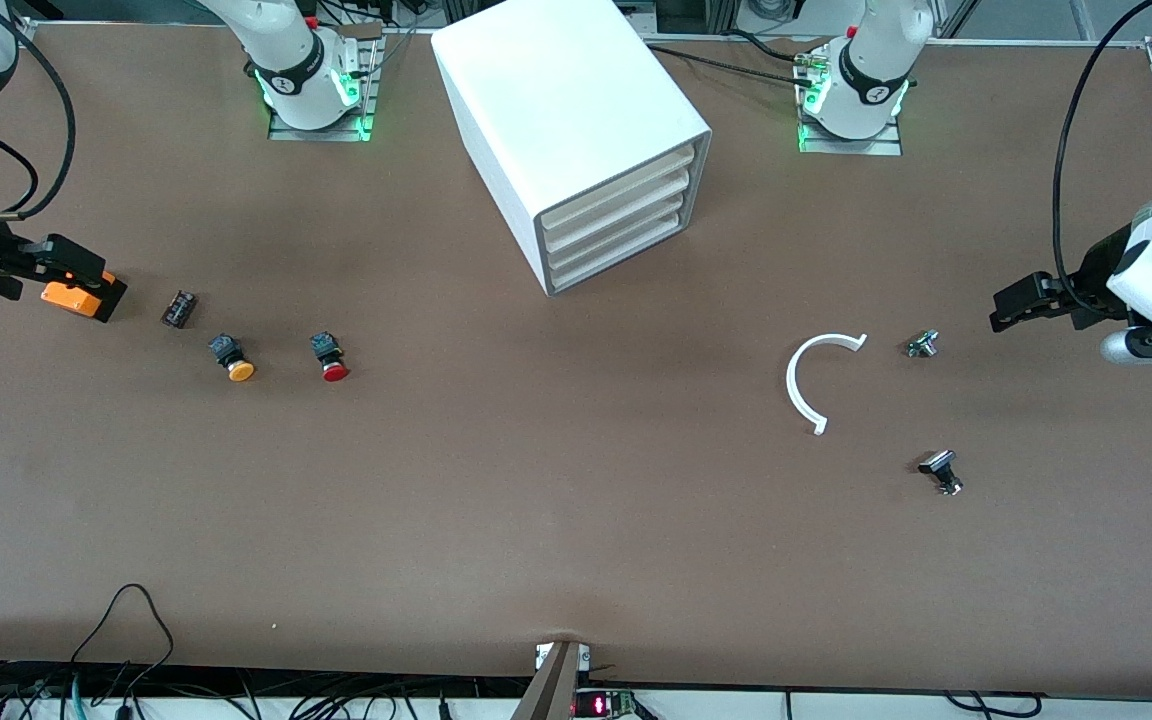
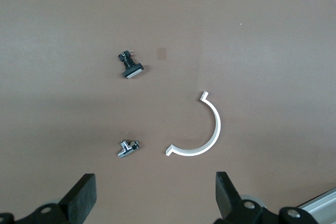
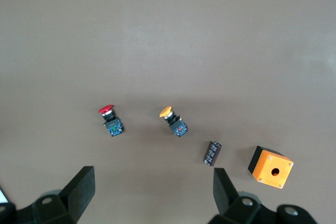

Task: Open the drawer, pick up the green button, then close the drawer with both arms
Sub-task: 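Reach the left gripper toward the cabinet drawer handle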

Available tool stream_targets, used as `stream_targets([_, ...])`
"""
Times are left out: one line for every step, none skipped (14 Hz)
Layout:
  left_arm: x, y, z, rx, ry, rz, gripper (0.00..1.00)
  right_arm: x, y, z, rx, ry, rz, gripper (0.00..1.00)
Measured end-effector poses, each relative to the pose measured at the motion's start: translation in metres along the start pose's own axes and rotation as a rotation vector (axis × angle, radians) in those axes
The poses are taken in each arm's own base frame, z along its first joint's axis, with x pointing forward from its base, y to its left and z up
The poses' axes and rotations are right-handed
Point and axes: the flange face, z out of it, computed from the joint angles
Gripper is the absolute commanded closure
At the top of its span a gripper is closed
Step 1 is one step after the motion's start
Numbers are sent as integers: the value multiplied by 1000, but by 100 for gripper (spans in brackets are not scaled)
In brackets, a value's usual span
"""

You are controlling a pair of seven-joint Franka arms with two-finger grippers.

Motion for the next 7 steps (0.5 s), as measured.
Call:
stream_targets([0, 2, -1, -1, 2, 3, 0, 0, 0, 0, 0, 0, 0, 0])
stream_targets([0, 5, -2, -1, 5, 8, 0, 0, 0, 0, 0, 0, 0, 0])
stream_targets([0, 7, -3, -2, 7, 13, 0, 0, 0, 0, 0, 0, 0, 0])
stream_targets([0, 9, -4, -2, 9, 15, 0, 0, 0, 0, 0, 0, 0, 0])
stream_targets([0, 9, -5, -3, 12, 15, 0, 0, 0, 0, 0, 0, 0, 0])
stream_targets([1, 9, -7, -3, 15, 15, 0, 0, 0, 0, 0, 0, 0, 0])
stream_targets([1, 9, -8, -3, 17, 15, 0, 0, 0, 0, 0, 0, 0, 0])
